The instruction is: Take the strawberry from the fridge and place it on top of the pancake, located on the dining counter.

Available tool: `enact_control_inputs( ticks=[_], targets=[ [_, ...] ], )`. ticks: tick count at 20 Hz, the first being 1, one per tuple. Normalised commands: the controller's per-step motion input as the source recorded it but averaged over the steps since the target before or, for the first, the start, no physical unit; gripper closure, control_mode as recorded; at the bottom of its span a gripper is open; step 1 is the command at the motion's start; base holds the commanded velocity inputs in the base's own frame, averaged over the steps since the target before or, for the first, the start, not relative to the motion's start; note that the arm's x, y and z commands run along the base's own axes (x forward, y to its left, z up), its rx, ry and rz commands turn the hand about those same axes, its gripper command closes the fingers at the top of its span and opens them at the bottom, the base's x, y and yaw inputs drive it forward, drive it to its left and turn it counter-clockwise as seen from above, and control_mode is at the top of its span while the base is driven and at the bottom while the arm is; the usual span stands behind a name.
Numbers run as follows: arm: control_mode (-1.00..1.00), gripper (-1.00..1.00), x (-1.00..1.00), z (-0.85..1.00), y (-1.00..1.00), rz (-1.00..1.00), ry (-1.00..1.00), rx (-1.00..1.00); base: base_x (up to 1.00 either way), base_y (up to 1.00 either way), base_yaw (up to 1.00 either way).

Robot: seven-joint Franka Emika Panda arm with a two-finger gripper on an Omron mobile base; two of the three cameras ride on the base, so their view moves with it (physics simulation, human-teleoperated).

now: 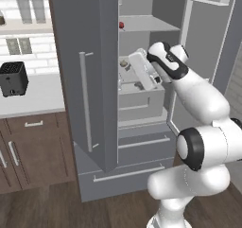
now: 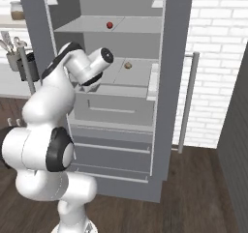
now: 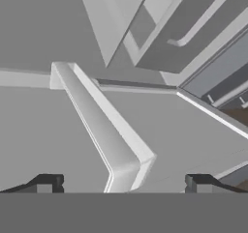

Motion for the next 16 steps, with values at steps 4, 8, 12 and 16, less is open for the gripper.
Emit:
enact_control_inputs(
  ticks=[4, 8, 12, 16],
  targets=[
    [-1.00, -1.00, 0.00, -0.14, 0.34, 0.11, 0.00, 0.00, 0.00, 0.00, 0.00],
    [-1.00, -1.00, 0.00, -0.12, 0.61, 0.09, 0.00, 0.00, 0.00, 0.00, 0.00],
    [-1.00, -1.00, -0.01, -0.04, 0.63, 0.04, 0.00, 0.00, 0.00, 0.00, 0.00],
    [-1.00, -1.00, -0.11, -0.04, 0.59, 0.01, 0.00, 0.00, 0.00, 0.00, 0.00]
  ],
)
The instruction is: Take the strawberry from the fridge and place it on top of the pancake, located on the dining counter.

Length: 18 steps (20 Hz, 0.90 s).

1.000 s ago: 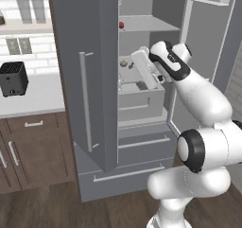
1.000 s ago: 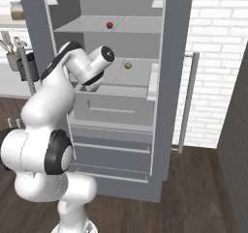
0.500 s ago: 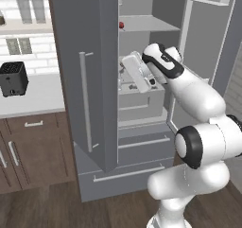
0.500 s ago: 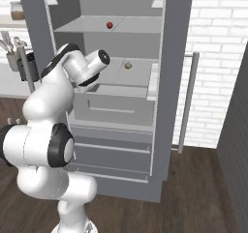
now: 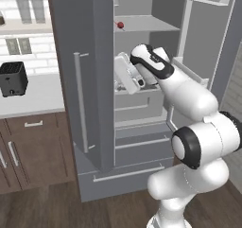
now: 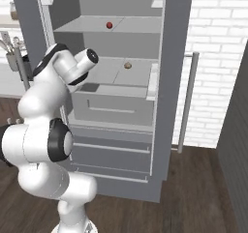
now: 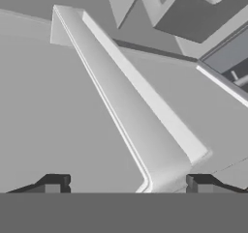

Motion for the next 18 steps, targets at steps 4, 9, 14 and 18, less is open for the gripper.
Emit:
enact_control_inputs(
  ticks=[4, 9, 14, 18],
  targets=[
    [-1.00, -1.00, -0.21, -0.06, 0.66, 0.00, 0.00, 0.00, 0.00, 0.00, 0.00],
    [-1.00, -1.00, -0.20, -0.06, 0.77, 0.00, 0.00, 0.00, 0.00, 0.00, 0.00],
    [-1.00, -1.00, -0.07, -0.05, 0.83, -0.02, 0.00, 0.00, 0.00, 0.00, 0.00],
    [-1.00, -1.00, 0.00, -0.05, 0.77, -0.04, 0.00, 0.00, 0.00, 0.00, 0.00]
  ],
)
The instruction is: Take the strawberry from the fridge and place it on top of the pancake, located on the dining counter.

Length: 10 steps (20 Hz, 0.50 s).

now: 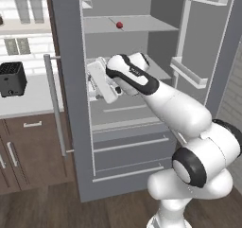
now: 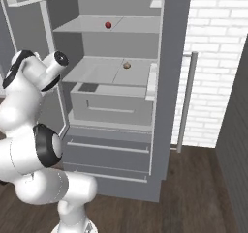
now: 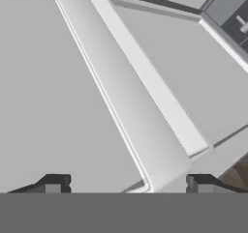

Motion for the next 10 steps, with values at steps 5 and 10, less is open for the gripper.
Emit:
enact_control_inputs(
  ticks=[5, 10],
  targets=[
    [-1.00, -1.00, 0.00, -0.01, 0.32, -0.01, 0.00, 0.00, 0.00, 0.00, 0.00],
    [-1.00, -1.00, -0.09, 0.22, -0.57, -0.01, -0.01, 0.07, 0.00, 0.00, 0.00]
  ],
)
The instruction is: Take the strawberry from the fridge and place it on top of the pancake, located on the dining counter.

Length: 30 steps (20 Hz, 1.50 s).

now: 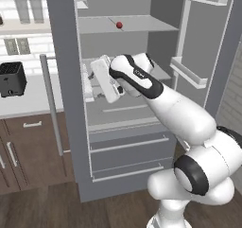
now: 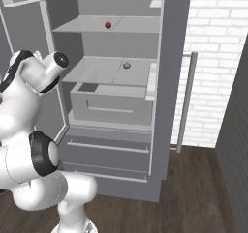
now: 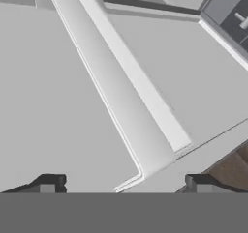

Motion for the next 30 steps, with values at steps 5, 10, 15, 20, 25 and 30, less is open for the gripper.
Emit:
enact_control_inputs(
  ticks=[5, 10, 15, 20, 25, 30],
  targets=[
    [-1.00, -1.00, -0.38, 0.44, -0.86, -0.06, -0.02, 0.07, 0.00, 0.00, 0.00],
    [-1.00, -1.00, 0.08, 0.02, -0.78, 0.02, -0.10, -0.30, 0.00, 0.00, 0.00],
    [-1.00, -1.00, 0.02, -0.19, -0.81, 0.28, -0.15, -0.71, 0.00, 0.00, 0.00],
    [-1.00, -1.00, -0.18, -0.27, -0.90, 0.41, -0.11, -0.77, 0.00, 0.00, 0.00],
    [-1.00, -1.00, -0.60, -0.44, -0.58, 0.33, 0.01, -0.55, 0.00, 0.00, 0.00],
    [-1.00, -1.00, -1.00, 0.00, 0.00, 0.07, 0.02, -0.12, 0.00, 0.00, 0.00]
  ],
)
